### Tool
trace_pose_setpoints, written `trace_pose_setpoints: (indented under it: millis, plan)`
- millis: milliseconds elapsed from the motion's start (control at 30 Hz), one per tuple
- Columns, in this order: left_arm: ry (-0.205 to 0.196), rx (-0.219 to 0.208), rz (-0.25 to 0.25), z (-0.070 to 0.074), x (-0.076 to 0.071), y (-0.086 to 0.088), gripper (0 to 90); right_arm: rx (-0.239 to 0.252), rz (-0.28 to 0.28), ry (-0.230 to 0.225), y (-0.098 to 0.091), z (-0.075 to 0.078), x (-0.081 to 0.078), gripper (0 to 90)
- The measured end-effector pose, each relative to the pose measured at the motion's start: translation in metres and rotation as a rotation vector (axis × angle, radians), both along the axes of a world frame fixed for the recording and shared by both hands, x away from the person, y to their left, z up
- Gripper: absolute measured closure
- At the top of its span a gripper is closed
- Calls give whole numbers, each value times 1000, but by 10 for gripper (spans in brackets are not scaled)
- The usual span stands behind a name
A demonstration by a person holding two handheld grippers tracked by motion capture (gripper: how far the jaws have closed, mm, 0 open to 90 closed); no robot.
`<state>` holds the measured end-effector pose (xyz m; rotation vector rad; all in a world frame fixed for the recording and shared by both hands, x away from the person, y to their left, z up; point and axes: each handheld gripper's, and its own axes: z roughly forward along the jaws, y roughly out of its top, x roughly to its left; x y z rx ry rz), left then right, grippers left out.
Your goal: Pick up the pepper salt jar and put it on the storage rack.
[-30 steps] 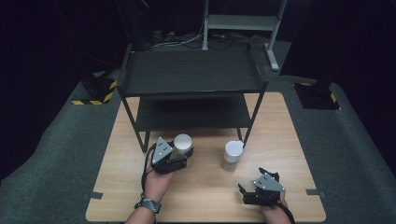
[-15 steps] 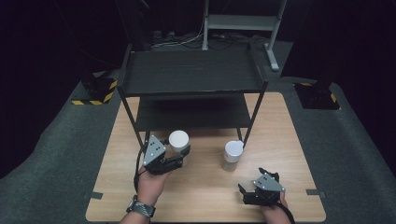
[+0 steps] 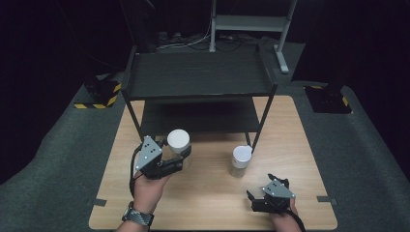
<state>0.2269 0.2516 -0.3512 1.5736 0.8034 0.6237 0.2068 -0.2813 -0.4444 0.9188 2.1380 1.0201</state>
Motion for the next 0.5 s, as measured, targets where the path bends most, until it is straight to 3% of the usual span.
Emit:
trace_pose_setpoints:
  millis: [500]
  plan:
    - [-55,-28,30,36,-4,12,343,-8,1,-4,1,0,-1,1]
